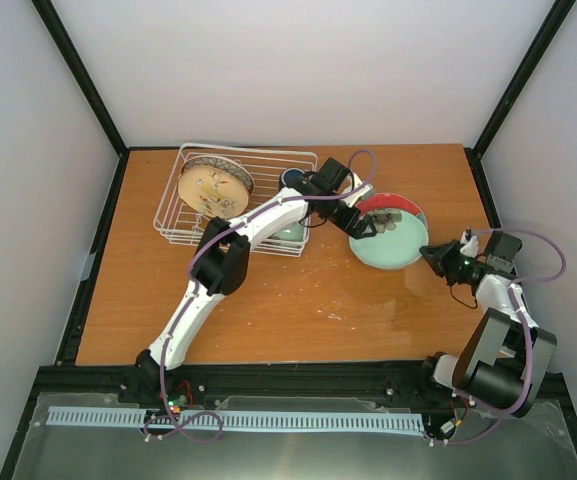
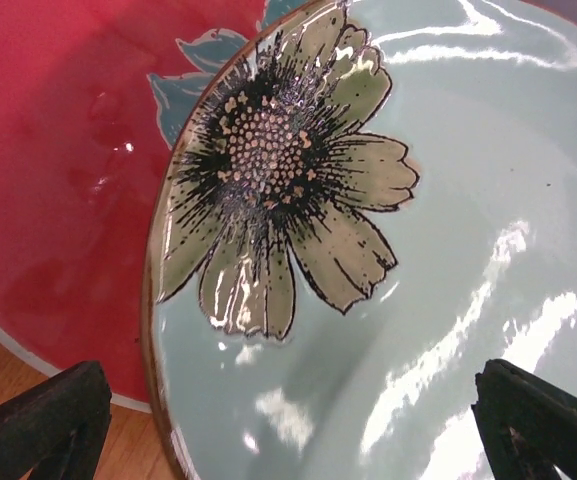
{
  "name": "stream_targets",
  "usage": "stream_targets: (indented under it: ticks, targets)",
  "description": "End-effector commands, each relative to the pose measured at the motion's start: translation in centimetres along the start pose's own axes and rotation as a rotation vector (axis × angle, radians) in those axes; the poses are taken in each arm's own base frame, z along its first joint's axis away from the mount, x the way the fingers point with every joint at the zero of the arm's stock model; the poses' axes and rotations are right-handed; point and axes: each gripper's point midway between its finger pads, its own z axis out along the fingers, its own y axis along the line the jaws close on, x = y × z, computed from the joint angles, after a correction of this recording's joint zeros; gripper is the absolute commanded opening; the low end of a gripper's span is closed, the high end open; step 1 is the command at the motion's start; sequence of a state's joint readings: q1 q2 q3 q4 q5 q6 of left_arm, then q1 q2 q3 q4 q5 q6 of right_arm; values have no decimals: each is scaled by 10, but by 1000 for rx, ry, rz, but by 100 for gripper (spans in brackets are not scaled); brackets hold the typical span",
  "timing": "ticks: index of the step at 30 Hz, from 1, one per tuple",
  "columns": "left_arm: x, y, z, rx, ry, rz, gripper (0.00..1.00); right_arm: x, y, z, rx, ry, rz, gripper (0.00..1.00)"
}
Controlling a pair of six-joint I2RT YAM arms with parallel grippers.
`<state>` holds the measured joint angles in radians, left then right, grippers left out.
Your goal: Load the mixed dishes into the dish rack
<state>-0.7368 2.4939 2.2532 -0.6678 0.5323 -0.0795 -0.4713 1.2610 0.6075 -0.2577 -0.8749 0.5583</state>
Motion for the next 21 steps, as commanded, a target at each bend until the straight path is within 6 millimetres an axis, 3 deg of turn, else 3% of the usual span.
stream_targets:
  ticks: [1,9,11,12,13,16,21]
  targets:
    - [-16,-10,0,41,-42,13,100,-3,40,-7,-196,16,-58,3]
    - [-15,-32,6,202,-43,-2,97,-1,50,-10,-248,23,-54,3]
    - [-16,-42,5,273,-45,-9,87,-1,51,-11,-255,22,-56,3]
    - [-16,-46,4,299,-47,-11,56,-1,52,-11,-258,22,-57,3]
    - [-17,-48,4,316,-49,-16,35,-1,52,-11,-257,22,-57,3]
    - [-19,-56,0,351,-52,-17,3,-1,53,-11,-260,21,-61,3]
    - [-21,-66,-9,397,-43,-17,1,-2,53,-11,-259,21,-64,3]
